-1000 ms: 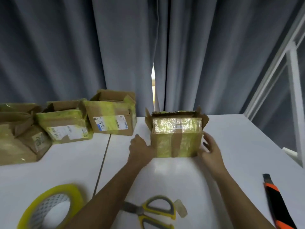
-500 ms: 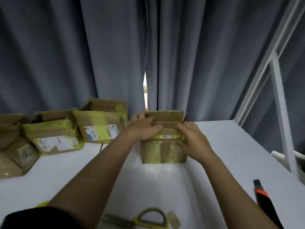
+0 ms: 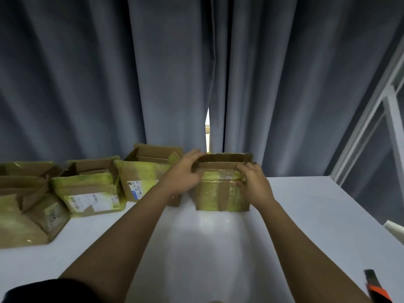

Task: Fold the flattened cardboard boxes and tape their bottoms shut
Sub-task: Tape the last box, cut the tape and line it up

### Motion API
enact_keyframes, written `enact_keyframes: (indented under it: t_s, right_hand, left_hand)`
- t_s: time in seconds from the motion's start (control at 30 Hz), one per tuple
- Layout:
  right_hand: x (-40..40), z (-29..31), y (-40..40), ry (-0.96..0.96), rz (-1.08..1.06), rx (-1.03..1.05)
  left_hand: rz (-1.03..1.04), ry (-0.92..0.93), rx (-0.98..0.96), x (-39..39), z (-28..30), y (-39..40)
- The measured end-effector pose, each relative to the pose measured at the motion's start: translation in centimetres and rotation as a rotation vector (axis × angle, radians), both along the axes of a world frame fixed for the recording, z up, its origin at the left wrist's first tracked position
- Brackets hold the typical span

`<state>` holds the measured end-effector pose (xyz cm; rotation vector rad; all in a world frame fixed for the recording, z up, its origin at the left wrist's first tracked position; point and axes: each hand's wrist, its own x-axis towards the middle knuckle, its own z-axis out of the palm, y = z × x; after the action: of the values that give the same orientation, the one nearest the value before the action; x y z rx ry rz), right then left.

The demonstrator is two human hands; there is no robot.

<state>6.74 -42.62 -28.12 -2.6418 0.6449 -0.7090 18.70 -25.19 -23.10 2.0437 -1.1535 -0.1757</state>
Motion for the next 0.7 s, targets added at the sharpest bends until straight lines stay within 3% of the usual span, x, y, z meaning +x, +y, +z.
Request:
enact_keyframes:
  t_s: [0.1,0.2,0.3,0.57,0.7]
  right_hand:
    - [1.9,0.2,0.3,0.011,0.003,-0.005]
    - [2.8,0.1,0.7,0.093,-0.063,-0.092]
    - [2.9,0.1,1.0,0.130,-0.136,-0.184]
    - [3.8,1.5,2.2,0.164,-0.104,-0.254]
    - [3.8,1.6,2.8,0.127,-0.104,-0.261]
  left_hand:
    - [0.336,-0.246,0.093,2.5,0.1,2.2]
    - [0.500,-0.238,0.415,4.6,-0.3,3.9]
    - [0.472,-0.311,0.544,5.1,-0.8,4.5]
    - [0.354,-0.490,0.432,4.0,-2.0,3.0]
    - [0.392,-0.519,0.484,3.6,-2.4,2.8]
